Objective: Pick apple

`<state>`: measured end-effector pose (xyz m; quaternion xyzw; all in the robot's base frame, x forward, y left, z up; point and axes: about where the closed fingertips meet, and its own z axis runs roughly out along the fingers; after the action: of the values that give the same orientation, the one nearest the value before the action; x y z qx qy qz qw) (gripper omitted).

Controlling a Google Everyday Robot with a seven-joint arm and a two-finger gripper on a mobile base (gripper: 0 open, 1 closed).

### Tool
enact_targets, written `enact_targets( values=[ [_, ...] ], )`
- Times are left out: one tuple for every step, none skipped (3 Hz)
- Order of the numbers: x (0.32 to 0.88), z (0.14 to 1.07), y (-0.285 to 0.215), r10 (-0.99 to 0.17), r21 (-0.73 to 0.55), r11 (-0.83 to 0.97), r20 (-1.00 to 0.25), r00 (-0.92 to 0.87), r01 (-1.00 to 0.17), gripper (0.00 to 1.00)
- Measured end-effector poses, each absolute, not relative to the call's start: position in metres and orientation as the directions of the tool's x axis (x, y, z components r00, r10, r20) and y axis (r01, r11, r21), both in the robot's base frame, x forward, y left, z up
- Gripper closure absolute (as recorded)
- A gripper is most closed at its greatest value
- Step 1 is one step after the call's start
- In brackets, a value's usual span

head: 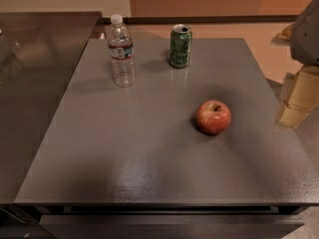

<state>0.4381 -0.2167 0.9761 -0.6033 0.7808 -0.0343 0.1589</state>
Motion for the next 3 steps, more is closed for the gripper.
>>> enact_targets(
  values=[
    [0.438, 0.976, -0.217, -0.953, -0.245, 0.270, -0.207, -0.222, -0.931, 0.00],
    [0.440, 0.976, -0.216, -0.955, -0.250, 0.256, -0.214, -0.205, -0.934, 0.00],
    [0.448, 0.965, -0.211, -0.944, -0.223, 0.239, -0.281, -0.173, -0.945, 0.00]
  ],
)
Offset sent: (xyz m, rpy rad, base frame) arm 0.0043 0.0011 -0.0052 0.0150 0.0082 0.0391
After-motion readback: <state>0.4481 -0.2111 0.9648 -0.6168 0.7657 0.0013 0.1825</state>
